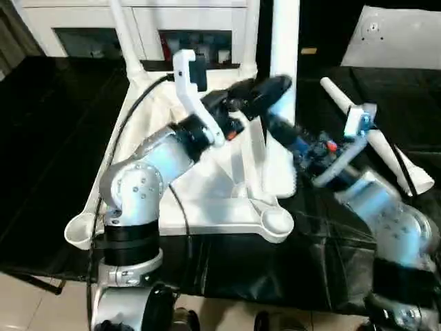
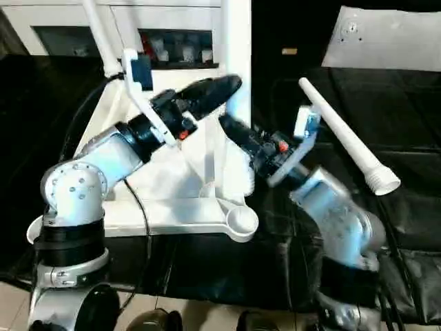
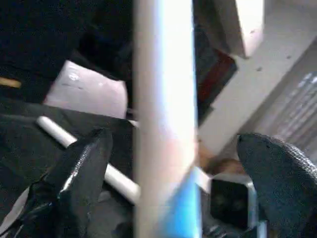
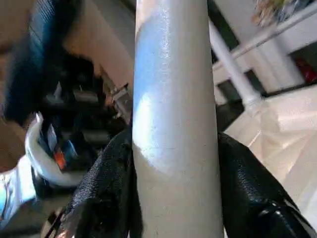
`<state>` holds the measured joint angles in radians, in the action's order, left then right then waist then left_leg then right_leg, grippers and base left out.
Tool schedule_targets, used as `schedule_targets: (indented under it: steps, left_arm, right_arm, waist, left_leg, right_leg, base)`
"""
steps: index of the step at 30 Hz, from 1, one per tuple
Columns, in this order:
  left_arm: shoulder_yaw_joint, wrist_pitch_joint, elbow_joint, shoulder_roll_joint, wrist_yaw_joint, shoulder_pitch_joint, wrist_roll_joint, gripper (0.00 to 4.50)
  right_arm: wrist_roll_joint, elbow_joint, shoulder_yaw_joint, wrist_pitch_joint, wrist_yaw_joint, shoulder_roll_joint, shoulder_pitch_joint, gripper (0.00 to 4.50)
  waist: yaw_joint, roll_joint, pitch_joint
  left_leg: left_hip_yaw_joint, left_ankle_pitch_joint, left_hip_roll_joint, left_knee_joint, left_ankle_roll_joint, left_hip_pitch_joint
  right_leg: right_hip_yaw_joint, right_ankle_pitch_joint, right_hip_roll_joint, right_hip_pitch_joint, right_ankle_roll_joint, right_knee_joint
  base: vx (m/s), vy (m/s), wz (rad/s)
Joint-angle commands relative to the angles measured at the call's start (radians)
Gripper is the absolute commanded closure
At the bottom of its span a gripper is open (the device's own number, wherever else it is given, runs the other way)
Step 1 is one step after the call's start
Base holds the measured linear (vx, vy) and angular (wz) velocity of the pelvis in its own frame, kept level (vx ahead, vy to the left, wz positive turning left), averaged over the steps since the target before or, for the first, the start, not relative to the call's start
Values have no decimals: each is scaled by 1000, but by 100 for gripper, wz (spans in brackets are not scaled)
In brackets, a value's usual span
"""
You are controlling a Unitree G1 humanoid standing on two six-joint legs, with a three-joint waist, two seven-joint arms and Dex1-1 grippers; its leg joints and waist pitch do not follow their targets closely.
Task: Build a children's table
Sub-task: Pick table leg
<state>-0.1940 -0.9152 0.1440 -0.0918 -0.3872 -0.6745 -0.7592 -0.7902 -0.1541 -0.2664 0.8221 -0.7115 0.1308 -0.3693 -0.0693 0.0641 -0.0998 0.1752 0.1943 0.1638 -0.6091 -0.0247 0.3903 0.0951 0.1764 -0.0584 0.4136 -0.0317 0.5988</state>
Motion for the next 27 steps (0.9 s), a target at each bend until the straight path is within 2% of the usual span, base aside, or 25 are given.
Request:
schedule_targets:
  steps: [1,5,6,7,9,11,15,17,18,20,21,22,24,27]
  left_arm:
    - [-6,-21,27,-5,9,-12,-34,0]
    - [13,-27,40,5,-8,-11,-52,0]
    - [13,-27,40,5,-8,-11,-52,27]
    - [16,-18,53,6,-35,-3,-78,34]
    - [16,-18,53,6,-36,-3,-78,39]
    - [34,-11,67,25,-46,7,-68,70]
    - [62,17,88,40,-7,25,-14,101]
    - [73,27,98,37,11,38,4,122]
    - [89,53,104,39,33,49,41,122]
    - [92,57,104,40,37,50,47,146]
    - [119,95,98,47,89,59,121,146]
    - [127,109,93,46,115,62,148,157]
    - [123,172,66,6,219,69,221,170]
    - [111,201,52,-23,272,72,246,188]
  right_arm:
    - [-17,-46,18,6,-13,5,3,265]
    - [-20,-76,42,10,-12,14,18,265]
    - [-20,-76,42,10,-12,14,18,265]
    - [-15,-85,58,2,-12,21,27,265]
    - [-14,-85,58,2,-12,22,27,265]
    - [4,-92,78,-12,-4,30,35,265]
    - [113,-109,140,-91,36,41,39,265]
    - [134,-116,153,-116,56,26,39,265]
    - [200,-118,182,-167,85,26,40,265]
    - [208,-119,186,-173,88,26,40,265]
    - [303,-112,233,-248,133,29,43,265]
    - [331,-111,252,-272,147,27,45,265]
    - [435,-105,324,-382,187,12,62,265]
    - [471,-104,360,-422,193,4,74,265]
  waist:
    - [-5,-15,87]
    - [-9,-12,91]
    - [-8,-13,91]
    - [-11,-14,92]
    - [-15,-13,93]
    - [-17,-15,95]
    - [-19,-13,96]
    - [-18,-12,96]
    - [-18,-14,97]
    - [-17,-14,96]
    - [-18,-13,97]
    - [-16,-16,101]
    - [-15,-15,101]
    - [-15,-15,102]
  left_leg:
    - [-27,21,56,56,109,-8]
    - [-28,8,56,54,113,-9]
    - [-27,8,56,54,114,-9]
    - [-27,4,55,53,113,-9]
    - [-27,-1,56,53,112,-9]
    - [-28,-3,58,53,112,-10]
    - [-28,-2,61,53,93,-11]
    - [-27,3,60,52,91,-10]
    - [-28,2,60,53,89,-10]
    - [-27,-1,59,52,87,-10]
    - [-28,-3,59,51,88,-9]
    - [-28,-7,60,50,82,-10]
    - [-27,-4,58,49,77,-9]
    - [-27,19,59,49,82,-7]
  right_leg:
    - [-55,239,-87,-66,-153,-83]
    - [-55,228,-86,-67,-145,-80]
    - [-55,228,-87,-67,-145,-81]
    - [-55,229,-87,-69,-144,-81]
    - [-56,221,-86,-68,-142,-79]
    - [-55,217,-86,-67,-140,-78]
    - [-56,217,-87,-66,-131,-75]
    - [-57,215,-88,-67,-136,-74]
    - [-58,210,-88,-67,-135,-73]
    - [-58,204,-87,-67,-131,-73]
    - [-59,198,-87,-67,-132,-71]
    - [-59,195,-87,-68,-127,-70]
    - [-59,196,-87,-68,-124,-71]
    - [-60,198,-89,-72,-127,-73]
  base:
    - [0,0,0]
    - [0,0,0]
    - [0,0,0]
    - [0,0,0]
    - [0,0,0]
    - [0,0,0]
    - [0,0,0]
    - [0,0,0]
    - [0,0,0]
    - [0,0,0]
    - [0,0,0]
    - [0,0,0]
    - [0,0,0]
    - [0,0,0]
